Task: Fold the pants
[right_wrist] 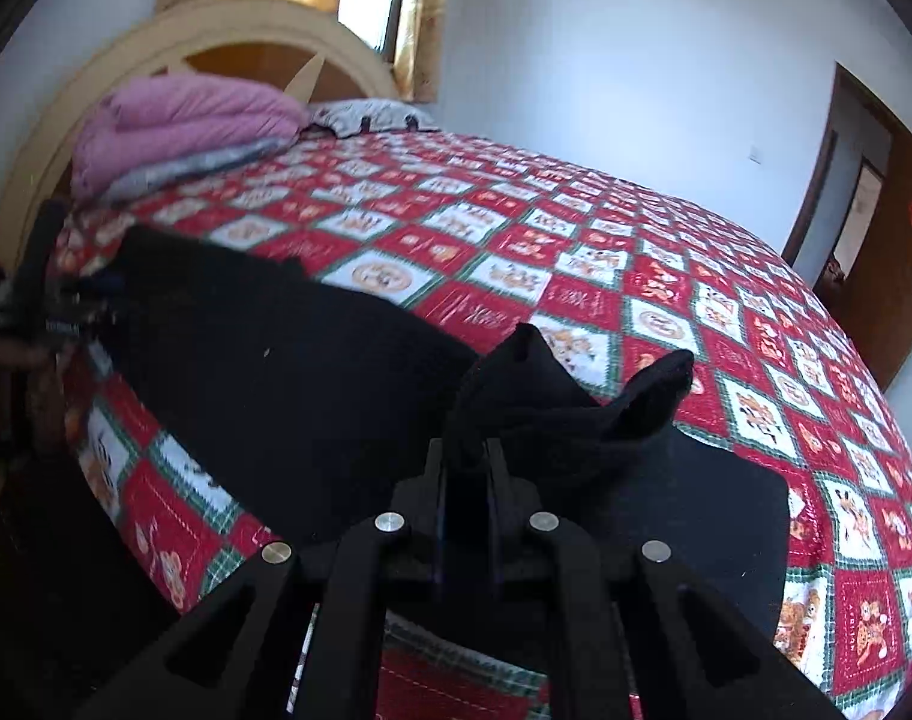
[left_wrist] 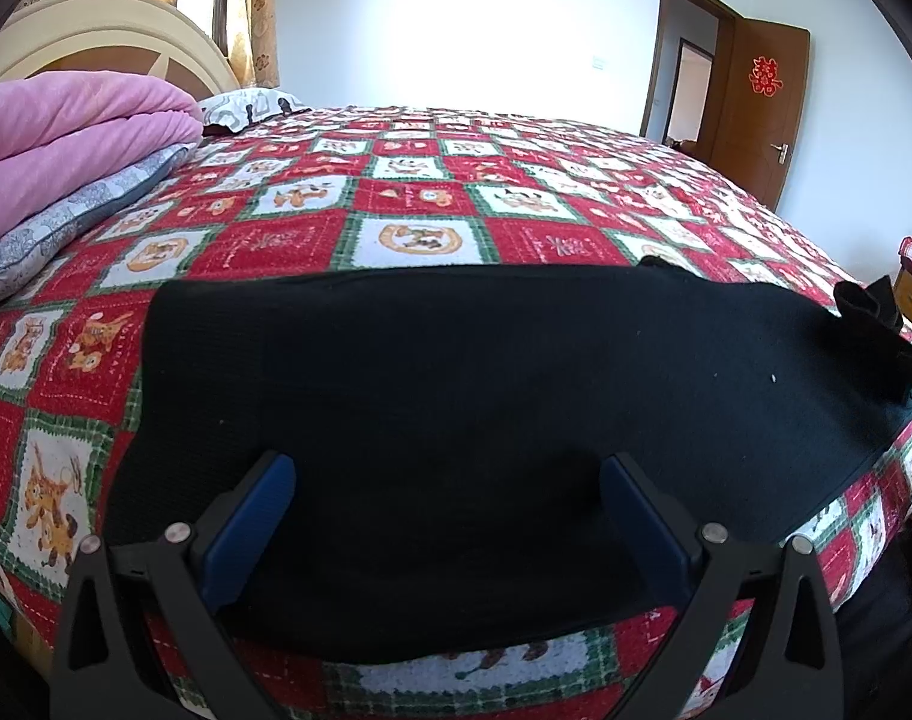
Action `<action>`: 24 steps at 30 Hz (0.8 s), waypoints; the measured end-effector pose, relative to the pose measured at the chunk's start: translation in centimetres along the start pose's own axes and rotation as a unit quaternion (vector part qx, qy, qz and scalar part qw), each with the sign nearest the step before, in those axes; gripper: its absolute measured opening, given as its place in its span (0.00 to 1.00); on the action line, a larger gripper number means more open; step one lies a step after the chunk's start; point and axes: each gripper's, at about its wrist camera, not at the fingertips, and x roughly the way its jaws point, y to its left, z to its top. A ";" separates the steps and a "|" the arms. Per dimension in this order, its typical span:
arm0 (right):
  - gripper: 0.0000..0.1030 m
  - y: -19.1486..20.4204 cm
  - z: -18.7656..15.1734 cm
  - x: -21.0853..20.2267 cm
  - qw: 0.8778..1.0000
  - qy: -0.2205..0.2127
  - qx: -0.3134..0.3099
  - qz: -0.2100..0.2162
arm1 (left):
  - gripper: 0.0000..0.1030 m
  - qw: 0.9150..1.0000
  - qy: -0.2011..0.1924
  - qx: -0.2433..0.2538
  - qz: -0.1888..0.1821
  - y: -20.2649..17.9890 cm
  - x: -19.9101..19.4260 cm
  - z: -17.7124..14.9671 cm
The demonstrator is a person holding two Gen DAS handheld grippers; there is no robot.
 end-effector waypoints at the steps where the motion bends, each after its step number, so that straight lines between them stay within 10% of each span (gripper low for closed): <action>1: 0.10 0.3 -0.1 0.1 1.000 0.002 -0.005 0.001 | 1.00 1.000 0.000 0.000 0.000 0.0 0.0 0.0; 24: 0.13 6.0 0.3 5.0 0.994 0.053 -0.093 0.038 | 1.00 0.999 -0.022 -0.023 -0.027 -0.9 -1.8 1.2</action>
